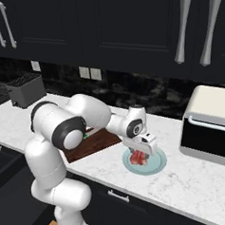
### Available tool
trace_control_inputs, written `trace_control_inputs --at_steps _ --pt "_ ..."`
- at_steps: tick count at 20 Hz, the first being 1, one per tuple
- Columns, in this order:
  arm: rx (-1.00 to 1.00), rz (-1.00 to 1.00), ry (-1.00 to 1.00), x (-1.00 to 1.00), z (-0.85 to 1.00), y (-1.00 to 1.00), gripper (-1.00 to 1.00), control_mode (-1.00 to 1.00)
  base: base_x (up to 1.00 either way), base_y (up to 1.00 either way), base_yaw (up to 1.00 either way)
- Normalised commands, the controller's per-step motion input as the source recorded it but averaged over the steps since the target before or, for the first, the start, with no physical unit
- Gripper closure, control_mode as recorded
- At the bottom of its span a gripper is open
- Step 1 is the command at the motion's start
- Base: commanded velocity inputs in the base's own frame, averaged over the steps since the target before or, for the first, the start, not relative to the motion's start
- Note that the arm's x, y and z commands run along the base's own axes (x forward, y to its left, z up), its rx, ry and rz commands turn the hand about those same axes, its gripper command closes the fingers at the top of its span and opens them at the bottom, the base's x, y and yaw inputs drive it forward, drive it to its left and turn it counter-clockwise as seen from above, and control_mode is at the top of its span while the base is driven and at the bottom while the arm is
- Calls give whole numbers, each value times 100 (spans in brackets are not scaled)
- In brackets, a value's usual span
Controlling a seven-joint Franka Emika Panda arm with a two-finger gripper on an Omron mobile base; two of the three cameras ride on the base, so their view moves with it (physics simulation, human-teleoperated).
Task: Pick up the knife from the drawer and place it on the cutting board. Then place the meat from the plate to the cutting board.
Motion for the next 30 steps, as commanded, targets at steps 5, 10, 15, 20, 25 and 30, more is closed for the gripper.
trace_control_inputs --at_steps 5,10,15,20,25,30 --pt "-1 13 2 0 -44 -2 -100 -100 0 0 0" --pt "0 23 -9 0 -10 0 -100 -100 0 0 0" --pt "0 24 -2 -6 -22 26 100 -100 0 0 0" --pt "0 24 -3 -30 -11 24 100 -100 0 0 0" --pt "0 17 -13 -31 13 7 100 -100 0 0 0" --pt "0 22 -12 -2 44 42 100 -100 0 0 0"
